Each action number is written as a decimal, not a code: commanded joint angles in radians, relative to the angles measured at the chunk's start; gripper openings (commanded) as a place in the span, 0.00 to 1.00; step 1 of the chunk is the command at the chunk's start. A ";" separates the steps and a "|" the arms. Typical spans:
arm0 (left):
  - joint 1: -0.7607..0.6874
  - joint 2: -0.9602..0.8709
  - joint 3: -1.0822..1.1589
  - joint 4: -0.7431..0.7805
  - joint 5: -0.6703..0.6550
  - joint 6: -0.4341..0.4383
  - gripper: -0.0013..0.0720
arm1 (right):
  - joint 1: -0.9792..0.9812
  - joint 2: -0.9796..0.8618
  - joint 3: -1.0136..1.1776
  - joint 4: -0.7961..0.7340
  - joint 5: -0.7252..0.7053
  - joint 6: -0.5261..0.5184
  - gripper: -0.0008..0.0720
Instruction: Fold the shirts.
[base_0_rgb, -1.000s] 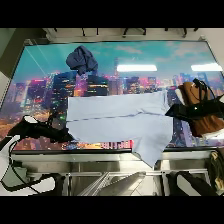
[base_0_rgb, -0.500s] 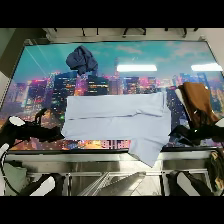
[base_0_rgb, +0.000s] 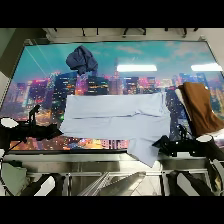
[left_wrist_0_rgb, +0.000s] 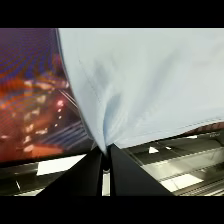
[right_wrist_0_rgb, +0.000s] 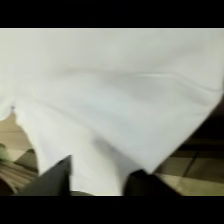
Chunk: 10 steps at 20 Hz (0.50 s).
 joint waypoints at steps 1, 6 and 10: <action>0.001 0.003 0.001 -0.003 -0.015 0.001 0.04 | 0.078 0.006 -0.018 0.056 -0.008 -0.014 0.05; 0.001 0.044 0.001 0.153 -0.105 -0.084 0.03 | 0.077 0.189 0.065 -0.111 0.243 0.107 0.04; 0.001 0.203 0.000 0.222 -0.185 -0.199 0.03 | 0.077 0.469 0.167 -0.314 0.402 0.314 0.04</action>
